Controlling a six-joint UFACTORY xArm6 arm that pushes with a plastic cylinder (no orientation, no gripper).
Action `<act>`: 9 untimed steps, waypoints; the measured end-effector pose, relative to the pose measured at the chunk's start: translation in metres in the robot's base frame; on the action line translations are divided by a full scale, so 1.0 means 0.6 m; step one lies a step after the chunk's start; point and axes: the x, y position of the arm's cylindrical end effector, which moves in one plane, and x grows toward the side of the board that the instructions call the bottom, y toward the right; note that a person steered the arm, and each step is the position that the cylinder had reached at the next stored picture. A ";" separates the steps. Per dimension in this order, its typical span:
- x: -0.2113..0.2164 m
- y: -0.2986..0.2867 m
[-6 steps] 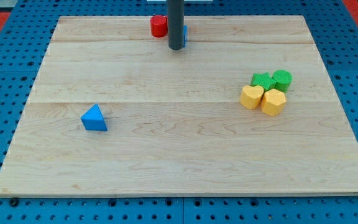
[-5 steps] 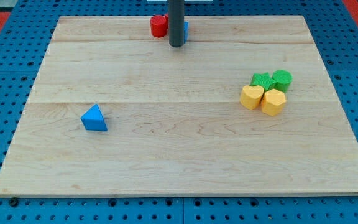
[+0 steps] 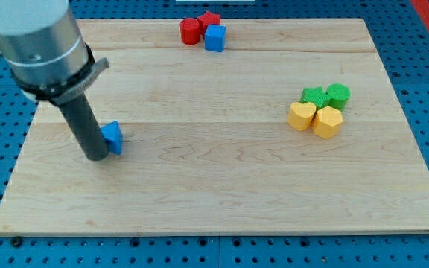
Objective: Push the blue triangle into the red blocks and blue cube
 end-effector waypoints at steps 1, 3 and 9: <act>-0.045 0.026; -0.171 0.111; -0.285 0.234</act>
